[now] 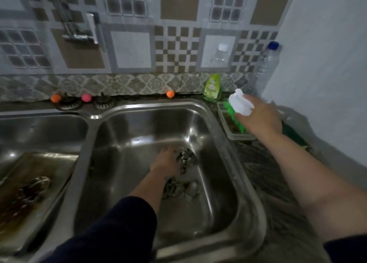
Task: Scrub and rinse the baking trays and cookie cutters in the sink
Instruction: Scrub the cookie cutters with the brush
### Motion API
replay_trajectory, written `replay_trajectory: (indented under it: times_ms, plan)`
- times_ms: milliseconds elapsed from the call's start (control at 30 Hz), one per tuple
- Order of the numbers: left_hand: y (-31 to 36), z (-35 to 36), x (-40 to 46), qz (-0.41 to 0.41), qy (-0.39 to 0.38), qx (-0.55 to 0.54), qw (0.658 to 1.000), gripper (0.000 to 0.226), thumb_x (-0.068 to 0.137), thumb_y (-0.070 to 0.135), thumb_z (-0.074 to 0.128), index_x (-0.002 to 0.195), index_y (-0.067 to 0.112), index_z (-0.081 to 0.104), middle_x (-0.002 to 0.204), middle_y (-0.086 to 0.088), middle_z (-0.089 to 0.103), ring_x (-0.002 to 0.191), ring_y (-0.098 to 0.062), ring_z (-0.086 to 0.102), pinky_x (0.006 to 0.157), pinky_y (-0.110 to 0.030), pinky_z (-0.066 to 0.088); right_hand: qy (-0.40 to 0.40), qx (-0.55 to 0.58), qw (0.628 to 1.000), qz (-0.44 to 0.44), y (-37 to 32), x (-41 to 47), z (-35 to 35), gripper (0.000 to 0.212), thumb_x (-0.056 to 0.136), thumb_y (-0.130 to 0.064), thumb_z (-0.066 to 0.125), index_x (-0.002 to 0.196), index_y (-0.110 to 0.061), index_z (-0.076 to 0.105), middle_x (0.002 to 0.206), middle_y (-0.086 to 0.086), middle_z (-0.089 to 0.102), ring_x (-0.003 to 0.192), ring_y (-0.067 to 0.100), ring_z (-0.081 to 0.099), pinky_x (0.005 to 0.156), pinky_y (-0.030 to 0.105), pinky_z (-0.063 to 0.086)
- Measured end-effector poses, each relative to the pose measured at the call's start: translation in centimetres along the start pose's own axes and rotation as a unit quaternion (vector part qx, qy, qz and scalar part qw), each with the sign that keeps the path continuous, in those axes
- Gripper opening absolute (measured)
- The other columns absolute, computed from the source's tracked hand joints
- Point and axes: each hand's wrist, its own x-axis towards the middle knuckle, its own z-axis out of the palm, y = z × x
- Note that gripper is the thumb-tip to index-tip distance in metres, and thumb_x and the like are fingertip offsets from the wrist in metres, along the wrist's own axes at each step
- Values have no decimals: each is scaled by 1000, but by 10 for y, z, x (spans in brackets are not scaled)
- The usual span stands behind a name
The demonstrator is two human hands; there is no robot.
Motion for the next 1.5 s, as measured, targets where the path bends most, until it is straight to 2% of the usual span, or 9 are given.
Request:
replay_trajectory:
  times_ms: [200, 433, 567, 800, 933, 1067, 1133, 1367, 1500]
  plan:
    - [17, 49, 33, -38, -31, 1, 999, 71, 85, 44, 64, 145, 31, 31, 155, -5, 17, 138, -32, 26, 108, -49, 35, -70, -53, 996, -18, 26, 38, 24, 59, 85, -44, 60, 140, -42, 41, 135, 2, 56, 119, 29, 54, 88, 35, 47]
    - [24, 65, 64, -29, -71, 92, 993, 73, 89, 48, 61, 150, 38, 22, 161, 2, 6, 146, -30, 12, 112, -51, 30, -98, -59, 993, -25, 27, 46, 51, 56, 88, -32, 59, 141, -39, 43, 136, 5, 53, 121, 30, 51, 87, 34, 46]
    - [16, 73, 59, -30, -61, 107, 992, 47, 98, 39, 47, 143, 44, 35, 158, 5, 14, 142, -26, 20, 109, -46, 34, -91, -64, 994, -21, 27, 47, 56, 57, 88, -33, 59, 141, -40, 42, 136, 2, 53, 120, 28, 52, 84, 32, 44]
    - [-10, 54, 31, -79, -56, 135, 986, 41, 93, 35, 55, 132, 26, 47, 140, -5, 42, 121, -26, 48, 95, -38, 43, -82, -67, 994, -14, 28, 36, 58, 62, 86, -37, 63, 143, -37, 38, 132, 7, 57, 117, 33, 54, 84, 37, 49]
    - [-20, 32, 21, -71, -25, 119, 990, 50, 89, 42, 59, 133, 26, 41, 132, -6, 51, 120, -26, 51, 96, -41, 44, -76, -100, 992, -6, 20, 36, 45, 63, 87, -41, 60, 144, -38, 35, 133, 9, 56, 117, 36, 53, 86, 39, 47]
    - [-16, -2, 13, -58, 44, 22, 997, 76, 88, 48, 60, 147, 14, 26, 144, -9, 41, 125, -28, 49, 98, -42, 45, -2, -42, 998, -36, -15, 22, 20, 65, 85, -39, 63, 145, -37, 37, 134, 7, 57, 117, 33, 54, 92, 39, 47]
    - [-13, -22, 7, -44, 89, -56, 994, 74, 82, 45, 70, 140, 11, 40, 138, -8, 47, 118, -26, 53, 96, -36, 47, 15, -2, 998, -69, -43, 2, 11, 64, 85, -38, 65, 143, -37, 39, 134, 5, 56, 117, 29, 54, 92, 36, 46]
    - [-18, -90, -30, 58, 166, -54, 983, 52, 67, 44, 80, 110, 20, 63, 111, 0, 60, 98, -20, 60, 81, -32, 50, -163, 7, 970, -180, -103, -90, 51, 62, 81, -37, 67, 138, -44, 44, 133, -3, 58, 118, 22, 56, 91, 34, 49]
    - [-40, -106, -52, 58, 169, 3, 984, 53, 69, 45, 79, 112, 21, 61, 110, 1, 60, 98, -19, 59, 79, -30, 48, -123, 10, 982, -146, -110, -100, 63, 63, 81, -37, 67, 138, -44, 43, 131, -1, 60, 116, 25, 56, 91, 36, 49]
